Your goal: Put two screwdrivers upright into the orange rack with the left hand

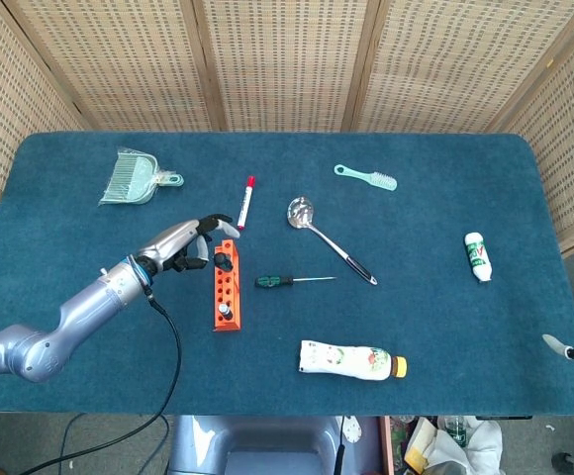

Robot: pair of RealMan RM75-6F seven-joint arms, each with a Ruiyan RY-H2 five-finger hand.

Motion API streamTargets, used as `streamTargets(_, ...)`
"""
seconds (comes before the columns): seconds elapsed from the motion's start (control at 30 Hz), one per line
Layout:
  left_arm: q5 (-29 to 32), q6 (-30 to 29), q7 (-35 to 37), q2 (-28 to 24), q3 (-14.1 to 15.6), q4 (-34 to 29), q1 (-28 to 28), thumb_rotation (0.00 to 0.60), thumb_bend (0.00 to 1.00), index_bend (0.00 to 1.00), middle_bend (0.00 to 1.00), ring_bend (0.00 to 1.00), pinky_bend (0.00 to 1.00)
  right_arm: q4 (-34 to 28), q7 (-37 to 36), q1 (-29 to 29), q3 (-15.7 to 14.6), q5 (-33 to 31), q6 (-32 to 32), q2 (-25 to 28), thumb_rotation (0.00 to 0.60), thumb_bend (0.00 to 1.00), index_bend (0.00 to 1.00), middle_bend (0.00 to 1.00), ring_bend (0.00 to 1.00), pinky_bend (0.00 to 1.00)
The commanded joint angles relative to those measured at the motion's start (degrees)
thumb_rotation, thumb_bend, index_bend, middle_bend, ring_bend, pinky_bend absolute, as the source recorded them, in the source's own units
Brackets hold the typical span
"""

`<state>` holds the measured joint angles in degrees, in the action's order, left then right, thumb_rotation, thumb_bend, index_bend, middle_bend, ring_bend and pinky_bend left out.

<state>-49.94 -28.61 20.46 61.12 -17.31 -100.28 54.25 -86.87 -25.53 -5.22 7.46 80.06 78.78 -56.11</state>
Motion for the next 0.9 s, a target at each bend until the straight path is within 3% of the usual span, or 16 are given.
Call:
streamTargets(0.03,-2.9,-2.8,1.1,-0.7,-1.3,-1.2,-2.2,0.600,0.96,0.11,0.00,0.00,0.01,0.0,0.0,0.0,0.0,0.0,0.0,0.0,0.600,0.00,0.00,0.00,0.00,0.00)
streamTargets(0.07,-4.2,-4.4,1.0,-1.2,-1.6,-1.6,-3.1,0.600,0.81,0.04,0.00,0.00,0.00,0.0,-0.1,0.0,0.0,0.0,0.0,0.0,0.600,0.00,0.00,0.00,0.00,0.00)
streamTargets(0.1,-6.2,-7.1,0.6,-1.9,-1.8,-2.4,-4.5,0.600,0.58,0.01,0.00,0.00,0.00,0.0,-0.1,0.0,0.0,0.1,0.1,0.0,0.600,0.00,0.00,0.00,0.00,0.00)
streamTargets(0.17,-9.0,-11.2,-0.2,-3.0,-1.6,-3.3,-6.8,0.600,0.19,0.00,0.00,0.00,0.00,0.0,-0.2,0.0,0.0,0.1,0.1,0.0,0.600,0.00,0.00,0.00,0.00,0.00)
streamTargets(0.2,-10.8,-13.8,-1.1,-3.8,-1.1,-3.9,-8.4,0.600,0.06,0.00,0.00,0.00,0.00,0.0,-0.3,0.0,0.0,0.1,0.1,0.1,0.600,0.00,0.00,0.00,0.00,0.00)
streamTargets(0.23,-12.2,-15.9,-1.9,-4.5,-0.6,-4.4,-9.8,0.600,0.02,0.00,0.00,0.00,0.00,0.0,-0.3,0.1,-0.1,0.2,0.1,0.1,0.600,0.00,0.00,0.00,0.00,0.00)
streamTargets(0.43,-19.8,-32.2,-10.1,-6.9,5.1,-5.1,-20.5,0.600,0.00,0.00,0.00,0.00,0.00,-0.1,-0.2,0.1,-0.1,0.5,0.4,0.1,0.600,0.00,0.00,0.00,0.00,0.00)
streamTargets(0.6,-21.2,-44.3,-18.0,-5.1,10.7,-4.8,-30.0,0.600,0.00,0.00,0.00,0.00,0.00,-0.4,0.8,0.3,-0.2,0.7,1.1,-0.1,0.600,0.00,0.00,0.00,0.00,0.00)
streamTargets(0.77,-22.0,-50.6,-23.2,-2.3,15.4,-3.2,-36.7,0.600,0.00,0.00,0.00,0.00,0.00,-1.1,3.0,0.5,-0.6,1.7,2.1,-0.6,0.600,0.00,0.00,0.00,0.00,0.00)
streamTargets(0.9,-22.8,-53.6,-25.3,-0.3,17.0,-1.3,-40.0,0.600,0.00,0.00,0.00,0.00,0.00,-1.6,4.5,0.9,-0.8,2.4,3.4,-0.9,0.600,0.00,0.00,0.00,0.00,0.00)
